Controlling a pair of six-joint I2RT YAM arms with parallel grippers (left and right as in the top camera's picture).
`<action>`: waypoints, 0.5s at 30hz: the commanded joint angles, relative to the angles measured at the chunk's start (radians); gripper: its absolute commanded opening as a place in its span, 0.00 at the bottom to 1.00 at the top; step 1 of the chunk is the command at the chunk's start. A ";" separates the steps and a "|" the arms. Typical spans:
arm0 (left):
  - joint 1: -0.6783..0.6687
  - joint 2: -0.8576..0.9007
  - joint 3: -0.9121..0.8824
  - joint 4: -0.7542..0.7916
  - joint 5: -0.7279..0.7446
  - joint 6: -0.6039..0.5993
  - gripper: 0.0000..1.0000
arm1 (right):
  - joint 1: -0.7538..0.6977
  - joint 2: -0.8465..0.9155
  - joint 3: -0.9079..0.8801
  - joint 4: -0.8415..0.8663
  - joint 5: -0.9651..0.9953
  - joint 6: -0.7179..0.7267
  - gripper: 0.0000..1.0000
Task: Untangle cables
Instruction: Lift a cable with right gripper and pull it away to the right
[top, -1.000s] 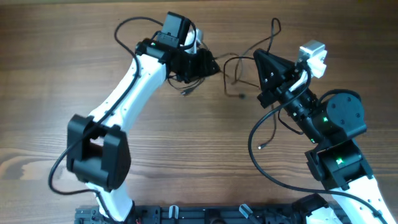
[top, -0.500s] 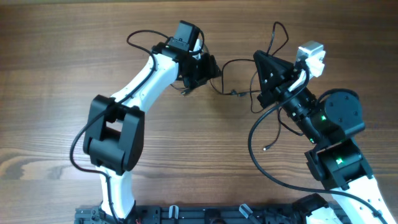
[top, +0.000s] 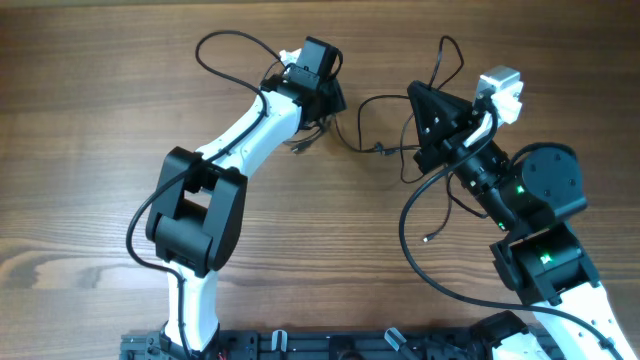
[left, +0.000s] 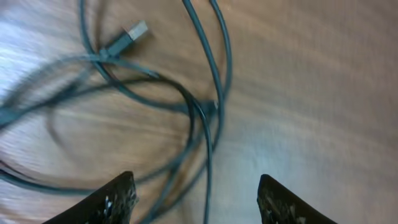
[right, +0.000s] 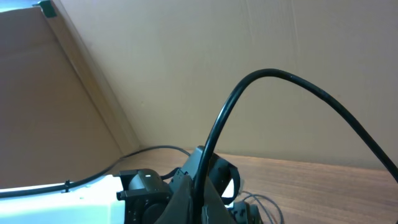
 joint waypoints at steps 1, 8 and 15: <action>-0.003 0.030 0.003 0.068 -0.129 0.025 0.64 | -0.002 -0.005 0.013 0.007 0.005 0.039 0.04; 0.001 0.127 0.003 0.179 -0.129 0.024 0.64 | -0.003 -0.005 0.013 0.007 0.002 0.053 0.04; -0.013 0.163 0.003 0.190 -0.129 0.024 0.53 | -0.003 -0.005 0.013 0.008 -0.003 0.062 0.04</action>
